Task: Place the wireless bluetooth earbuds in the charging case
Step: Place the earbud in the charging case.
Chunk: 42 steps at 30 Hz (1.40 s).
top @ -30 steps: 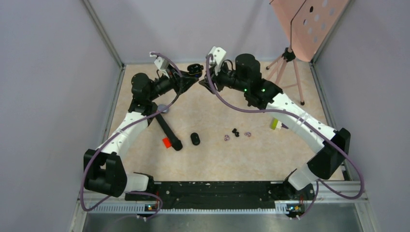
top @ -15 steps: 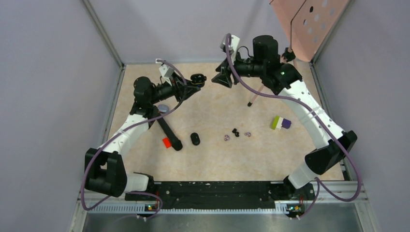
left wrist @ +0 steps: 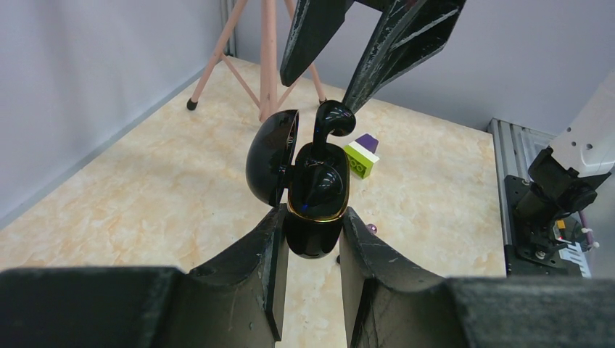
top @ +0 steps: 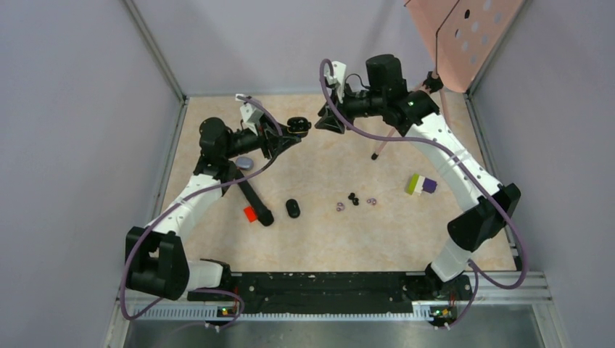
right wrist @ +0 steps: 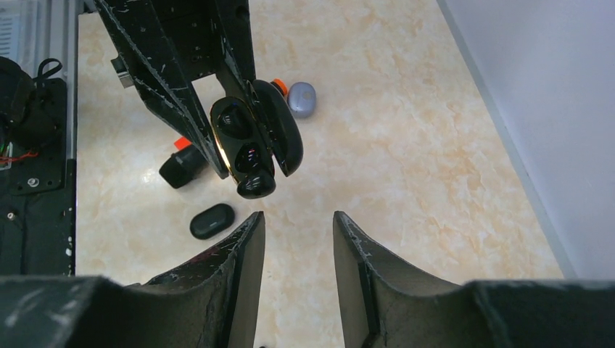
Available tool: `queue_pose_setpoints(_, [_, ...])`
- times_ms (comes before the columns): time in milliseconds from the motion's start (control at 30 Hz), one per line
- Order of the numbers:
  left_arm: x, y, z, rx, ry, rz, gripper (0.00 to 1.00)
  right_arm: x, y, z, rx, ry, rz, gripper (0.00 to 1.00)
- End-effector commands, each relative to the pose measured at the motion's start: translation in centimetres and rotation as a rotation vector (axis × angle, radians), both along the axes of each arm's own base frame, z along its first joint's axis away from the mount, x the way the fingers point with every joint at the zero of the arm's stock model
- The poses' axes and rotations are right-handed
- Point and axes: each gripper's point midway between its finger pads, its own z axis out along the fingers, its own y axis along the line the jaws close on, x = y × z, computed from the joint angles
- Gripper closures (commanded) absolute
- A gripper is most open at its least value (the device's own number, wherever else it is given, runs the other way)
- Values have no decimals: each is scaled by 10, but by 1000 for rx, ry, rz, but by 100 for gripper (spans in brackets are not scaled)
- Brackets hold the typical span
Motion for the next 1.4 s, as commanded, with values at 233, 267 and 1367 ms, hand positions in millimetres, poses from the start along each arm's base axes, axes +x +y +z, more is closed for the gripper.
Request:
queue_pose_setpoints(233, [-10, -2, 13, 5, -96, -30, 100, -10, 16, 27, 59, -52, 86, 67])
queue_pose_setpoints(267, [-10, -2, 13, 5, -97, -30, 100, -10, 17, 26, 58, -49, 89, 67])
queue_pose_setpoints(1367, [-7, -3, 13, 9, -112, -10, 100, 4, 34, 14, 60, 78, -64, 65])
